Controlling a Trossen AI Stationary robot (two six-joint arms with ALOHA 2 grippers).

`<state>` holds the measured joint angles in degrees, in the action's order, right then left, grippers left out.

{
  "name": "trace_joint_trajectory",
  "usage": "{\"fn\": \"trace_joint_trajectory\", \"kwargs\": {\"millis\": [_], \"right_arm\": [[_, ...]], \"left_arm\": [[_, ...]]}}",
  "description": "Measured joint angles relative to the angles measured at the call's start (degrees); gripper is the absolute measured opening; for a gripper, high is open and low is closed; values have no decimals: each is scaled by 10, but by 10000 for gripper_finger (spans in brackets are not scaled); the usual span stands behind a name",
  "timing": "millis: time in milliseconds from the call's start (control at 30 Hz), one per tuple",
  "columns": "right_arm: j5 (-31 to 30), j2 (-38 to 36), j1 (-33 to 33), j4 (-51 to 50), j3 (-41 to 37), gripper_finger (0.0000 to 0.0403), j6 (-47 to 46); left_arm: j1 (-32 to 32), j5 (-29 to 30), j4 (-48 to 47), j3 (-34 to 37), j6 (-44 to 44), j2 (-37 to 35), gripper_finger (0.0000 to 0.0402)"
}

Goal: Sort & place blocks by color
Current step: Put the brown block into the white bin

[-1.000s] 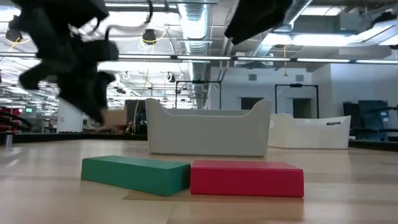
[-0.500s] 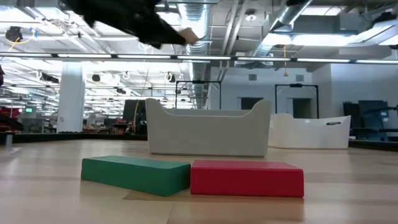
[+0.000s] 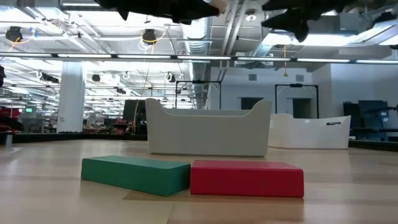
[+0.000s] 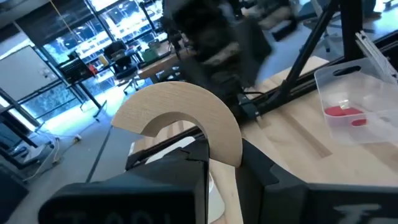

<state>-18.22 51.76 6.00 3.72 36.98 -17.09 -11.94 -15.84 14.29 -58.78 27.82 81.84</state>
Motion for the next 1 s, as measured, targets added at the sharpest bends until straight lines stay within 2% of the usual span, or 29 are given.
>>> {"fn": "trace_joint_trajectory", "kwargs": {"millis": [167,267,367,600,1000], "right_arm": [[155,-43,-150,231,-115,204,16],[200,-26,-208,319,-147,210,-18],[240,7,-243,358,-148,224,-60],[350,113,-248,529,-142,255,-91],[380,240,-232,532,-60,261,-97]], "left_arm": [[2,1,4,0,-15,1,18],[9,2,21,1,-22,10,18],[15,1,57,-1,-28,20,18],[22,31,88,0,-46,56,18],[22,50,115,1,-60,94,18]]}}
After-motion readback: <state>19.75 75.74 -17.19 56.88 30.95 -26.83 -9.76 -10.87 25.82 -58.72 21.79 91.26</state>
